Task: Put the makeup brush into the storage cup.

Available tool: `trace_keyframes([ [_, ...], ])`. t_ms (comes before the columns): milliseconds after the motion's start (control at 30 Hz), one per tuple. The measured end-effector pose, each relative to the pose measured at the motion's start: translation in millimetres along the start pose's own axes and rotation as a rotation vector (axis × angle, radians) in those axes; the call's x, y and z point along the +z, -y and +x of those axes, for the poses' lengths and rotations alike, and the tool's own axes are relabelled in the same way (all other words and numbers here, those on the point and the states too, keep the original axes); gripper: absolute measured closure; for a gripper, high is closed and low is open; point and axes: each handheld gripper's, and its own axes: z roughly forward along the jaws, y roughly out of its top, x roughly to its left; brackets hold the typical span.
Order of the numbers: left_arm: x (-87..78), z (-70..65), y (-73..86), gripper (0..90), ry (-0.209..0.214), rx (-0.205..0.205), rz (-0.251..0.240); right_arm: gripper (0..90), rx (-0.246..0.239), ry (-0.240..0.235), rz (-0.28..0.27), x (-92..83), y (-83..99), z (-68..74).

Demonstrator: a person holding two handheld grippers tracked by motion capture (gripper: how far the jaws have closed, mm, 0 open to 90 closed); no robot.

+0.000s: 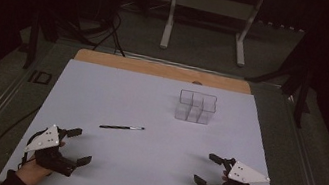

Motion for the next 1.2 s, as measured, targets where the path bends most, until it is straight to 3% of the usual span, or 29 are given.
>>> trace_keyframes([
  [267, -1.4, -3.9, -5.0, 1.3, -0.026, 0.016, -0.019, 11.4, 0.001, 0.000, -0.015, -1.6, -0.4, -0.7],
  [367, -2.3, -4.5, -10.1, 1.3, -0.032, -0.032, 0.011, 11.4, 0.003, 0.000, -0.015, -1.3, -0.5, -0.8],
  [433, -4.0, -3.9, -13.4, 1.2, 0.002, -0.061, 0.000, 11.5, 0.004, -0.002, -0.014, -1.0, -0.4, -0.9],
  [500, -4.6, -4.2, -16.4, 1.2, 0.031, -0.057, -0.004, 11.4, 0.005, -0.003, -0.018, -1.0, -0.6, -0.8],
  [767, 7.6, -7.3, -28.6, 1.2, 0.090, -0.007, 0.172, 11.5, -0.002, 0.002, -0.019, -1.2, -1.4, -0.1],
  [900, 8.7, -2.3, -43.2, 1.2, 0.054, 0.015, 0.213, 11.4, -0.003, -0.003, -0.019, -0.6, -1.8, 0.5],
  [1000, 10.7, 2.5, -52.1, 1.2, 0.056, 0.025, 0.257, 11.4, -0.007, -0.003, -0.018, -0.5, -2.2, 1.6],
  [1200, 13.8, 9.7, -70.6, 1.2, 0.067, 0.095, 0.327, 11.4, -0.005, -0.005, -0.023, -0.8, -2.3, 1.3],
])
